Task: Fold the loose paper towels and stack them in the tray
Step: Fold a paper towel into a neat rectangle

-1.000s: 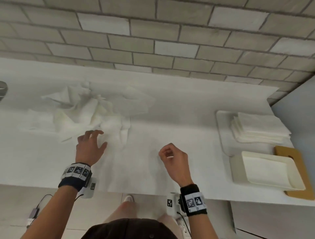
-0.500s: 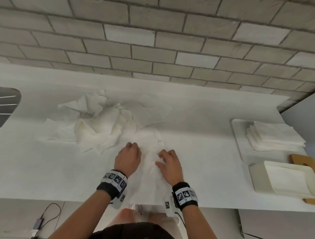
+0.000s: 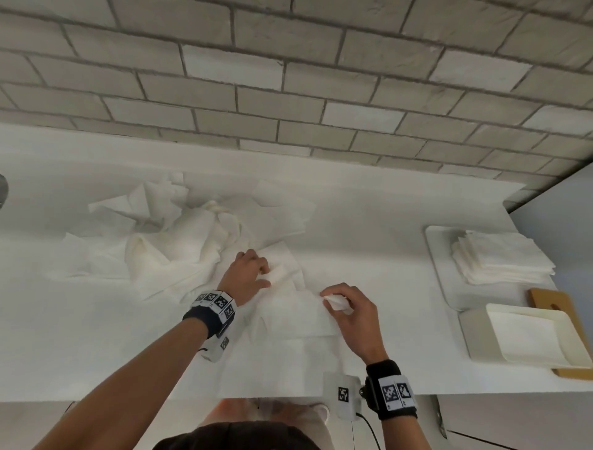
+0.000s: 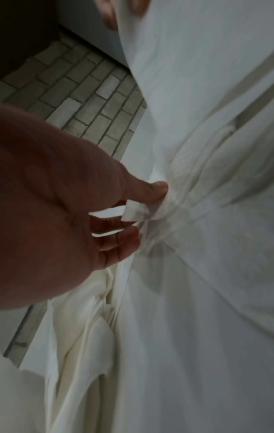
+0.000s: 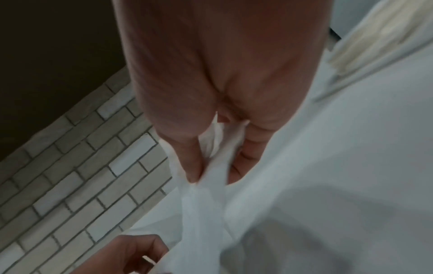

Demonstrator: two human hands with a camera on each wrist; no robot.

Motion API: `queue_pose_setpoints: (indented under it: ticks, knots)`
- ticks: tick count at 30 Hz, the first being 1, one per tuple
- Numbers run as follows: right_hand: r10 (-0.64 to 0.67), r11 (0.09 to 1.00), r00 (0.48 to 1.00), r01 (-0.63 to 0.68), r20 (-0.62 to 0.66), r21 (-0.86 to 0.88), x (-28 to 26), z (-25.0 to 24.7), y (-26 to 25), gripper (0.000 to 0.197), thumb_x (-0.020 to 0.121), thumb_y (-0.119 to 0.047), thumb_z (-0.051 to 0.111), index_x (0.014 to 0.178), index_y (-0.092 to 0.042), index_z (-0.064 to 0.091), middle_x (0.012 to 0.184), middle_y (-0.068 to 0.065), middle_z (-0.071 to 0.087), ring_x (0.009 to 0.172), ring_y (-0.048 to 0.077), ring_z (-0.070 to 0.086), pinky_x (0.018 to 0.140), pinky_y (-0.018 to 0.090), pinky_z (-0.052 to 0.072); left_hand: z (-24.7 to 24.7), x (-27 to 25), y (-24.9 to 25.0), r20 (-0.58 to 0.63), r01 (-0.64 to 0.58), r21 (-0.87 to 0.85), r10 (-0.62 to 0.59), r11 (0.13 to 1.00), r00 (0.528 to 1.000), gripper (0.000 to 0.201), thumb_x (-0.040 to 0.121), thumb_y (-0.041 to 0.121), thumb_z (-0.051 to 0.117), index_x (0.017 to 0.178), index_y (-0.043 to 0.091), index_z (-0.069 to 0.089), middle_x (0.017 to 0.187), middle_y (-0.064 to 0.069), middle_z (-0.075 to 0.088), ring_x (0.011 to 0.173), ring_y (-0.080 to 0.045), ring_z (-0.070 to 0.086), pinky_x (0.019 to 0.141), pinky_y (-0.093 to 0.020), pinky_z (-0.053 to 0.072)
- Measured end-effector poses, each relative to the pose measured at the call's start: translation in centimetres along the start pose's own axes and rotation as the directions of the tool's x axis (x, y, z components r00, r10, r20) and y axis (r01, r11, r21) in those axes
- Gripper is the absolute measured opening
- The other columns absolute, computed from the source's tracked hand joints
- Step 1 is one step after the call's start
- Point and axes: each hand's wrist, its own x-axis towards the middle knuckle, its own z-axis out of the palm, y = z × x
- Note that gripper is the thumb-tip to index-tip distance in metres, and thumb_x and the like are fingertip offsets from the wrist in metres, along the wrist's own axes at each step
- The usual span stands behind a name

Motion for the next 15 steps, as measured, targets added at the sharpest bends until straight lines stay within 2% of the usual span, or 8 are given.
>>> queue_pose_setpoints:
  ticks: [2, 4, 7, 9, 10, 12, 15]
  knots:
    - [-0.049, 0.999, 0.999, 0.050, 0.019, -0.018, 0.0, -1.3, -1.8, 0.032, 0.095, -0.004, 0.080, 0.113, -0.031, 0.077, 0.110, -0.013, 0.077, 0.108, 0.013, 0.072, 0.089, 0.022, 0.054, -0.4, -0.1, 0.0, -0.087, -0.025, -0.084, 0.017, 0.996, 0.996, 0.019, 0.091, 0.025, 0.081, 0.106, 0.018, 0.071, 0.105, 0.006, 0.056, 0.102, -0.018, 0.051, 0.096, -0.045, 0.051]
    - [-0.041, 0.999, 0.996, 0.043, 0.081, -0.026, 0.4, -2.7, -4.1, 0.027, 0.095, -0.013, 0.083, 0.112, -0.030, 0.071, 0.105, -0.015, 0.079, 0.106, 0.007, 0.074, 0.084, 0.014, 0.052, -1.4, -0.1, 0.4, -0.163, -0.055, -0.225, 0.018, 0.973, 0.986, 0.011, 0.092, 0.021, 0.082, 0.099, 0.019, 0.074, 0.096, 0.008, 0.066, 0.095, -0.015, 0.063, 0.093, -0.043, 0.055]
    - [-0.090, 0.995, 0.962, 0.098, 0.257, -0.019, 1.3, -4.1, -7.0, 0.023, 0.091, -0.008, 0.085, 0.098, -0.024, 0.070, 0.106, -0.014, 0.079, 0.103, 0.008, 0.077, 0.090, 0.020, 0.057, -3.6, -0.2, 1.6, -0.187, -0.101, -0.458, 0.016, 0.883, 0.982, 0.012, 0.093, 0.022, 0.082, 0.093, 0.027, 0.070, 0.094, 0.015, 0.075, 0.099, -0.006, 0.072, 0.092, -0.038, 0.058]
    - [-0.157, 0.979, 0.925, 0.192, 0.345, -0.069, 2.3, -4.6, -8.5, 0.022, 0.088, -0.008, 0.087, 0.094, -0.027, 0.076, 0.105, -0.013, 0.078, 0.101, 0.012, 0.076, 0.090, 0.027, 0.057, -5.1, -0.2, 2.7, -0.187, -0.151, -0.530, 0.058, 0.835, 0.981, 0.009, 0.093, 0.023, 0.081, 0.094, 0.026, 0.073, 0.094, 0.015, 0.076, 0.092, 0.000, 0.071, 0.080, -0.037, 0.060]
    - [-0.177, 0.969, 0.912, 0.227, 0.370, -0.095, 2.9, -4.8, -9.2, 0.021, 0.088, -0.012, 0.087, 0.096, -0.030, 0.078, 0.103, -0.013, 0.077, 0.100, 0.014, 0.074, 0.088, 0.028, 0.055, -5.9, -0.3, 3.6, -0.185, -0.173, -0.564, 0.081, 0.808, 0.979, 0.007, 0.093, 0.023, 0.082, 0.095, 0.023, 0.075, 0.093, 0.012, 0.076, 0.088, -0.002, 0.071, 0.075, -0.037, 0.059]
    - [-0.183, 0.968, 0.902, 0.235, 0.392, -0.088, 4.1, -4.9, -10.6, 0.019, 0.090, -0.021, 0.087, 0.101, -0.036, 0.081, 0.099, -0.012, 0.076, 0.101, 0.015, 0.072, 0.090, 0.027, 0.052, -7.5, -0.7, 5.5, -0.179, -0.208, -0.626, 0.121, 0.751, 0.976, 0.010, 0.090, 0.020, 0.085, 0.097, 0.021, 0.078, 0.093, 0.002, 0.078, 0.087, -0.014, 0.073, 0.071, -0.039, 0.060]
    - [-0.191, 0.974, 0.912, 0.222, 0.363, -0.046, 5.7, -4.2, -11.3, 0.029, 0.091, -0.023, 0.087, 0.113, -0.039, 0.077, 0.095, -0.012, 0.076, 0.103, 0.011, 0.072, 0.094, 0.020, 0.050, -8.6, -0.9, 7.6, -0.179, -0.227, -0.675, 0.142, 0.702, 0.973, 0.029, 0.081, 0.022, 0.092, 0.104, 0.022, 0.075, 0.088, -0.004, 0.079, 0.087, -0.031, 0.073, 0.079, -0.038, 0.056]
